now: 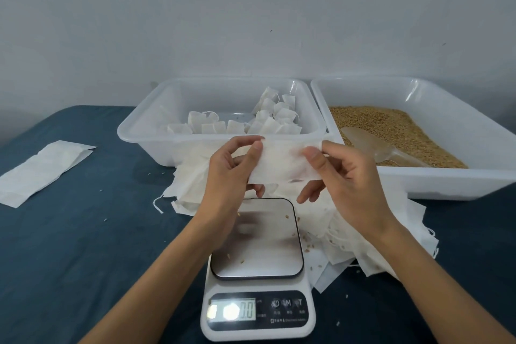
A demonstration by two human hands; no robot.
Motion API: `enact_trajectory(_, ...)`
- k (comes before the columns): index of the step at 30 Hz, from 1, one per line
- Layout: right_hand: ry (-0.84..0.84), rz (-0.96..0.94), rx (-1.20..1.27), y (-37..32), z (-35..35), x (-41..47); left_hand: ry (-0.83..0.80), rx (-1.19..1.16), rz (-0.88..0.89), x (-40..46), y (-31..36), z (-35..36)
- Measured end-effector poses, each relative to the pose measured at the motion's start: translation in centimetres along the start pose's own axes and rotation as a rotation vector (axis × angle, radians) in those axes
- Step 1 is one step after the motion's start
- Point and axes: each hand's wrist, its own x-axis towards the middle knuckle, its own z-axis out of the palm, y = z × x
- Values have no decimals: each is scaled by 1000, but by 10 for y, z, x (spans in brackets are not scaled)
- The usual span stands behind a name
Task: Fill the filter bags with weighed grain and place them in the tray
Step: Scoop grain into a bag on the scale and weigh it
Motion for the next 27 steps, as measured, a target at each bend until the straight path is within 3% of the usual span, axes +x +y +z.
enact_trajectory(3,81,-1,-112,-4,-4,1,60,211,230,-2,4,-3)
enact_trajectory(5,75,-13,-180,-9,-7,1,-100,383,371,-9,8,-3)
enact_trajectory(8,-68,9,-272,-24,-4,3,-335,559,351,-17,4,4)
enact_trajectory(17,-455,251,-519,-86,-14,19,-467,324,220,-37,1,16)
enact_trajectory(20,-563,253,-560,-92,-11,23,-479,250,159,-40,-3,16)
enact_trajectory(22,-519,212,-498,-94,-18,29,-464,224,134,-40,-6,11)
enact_trajectory(24,-337,193,-481,-89,-37,38,-432,220,136,-40,-7,4)
enact_trajectory(27,-99,177,-773,-56,-85,56,-414,158,105,-39,-6,-3)
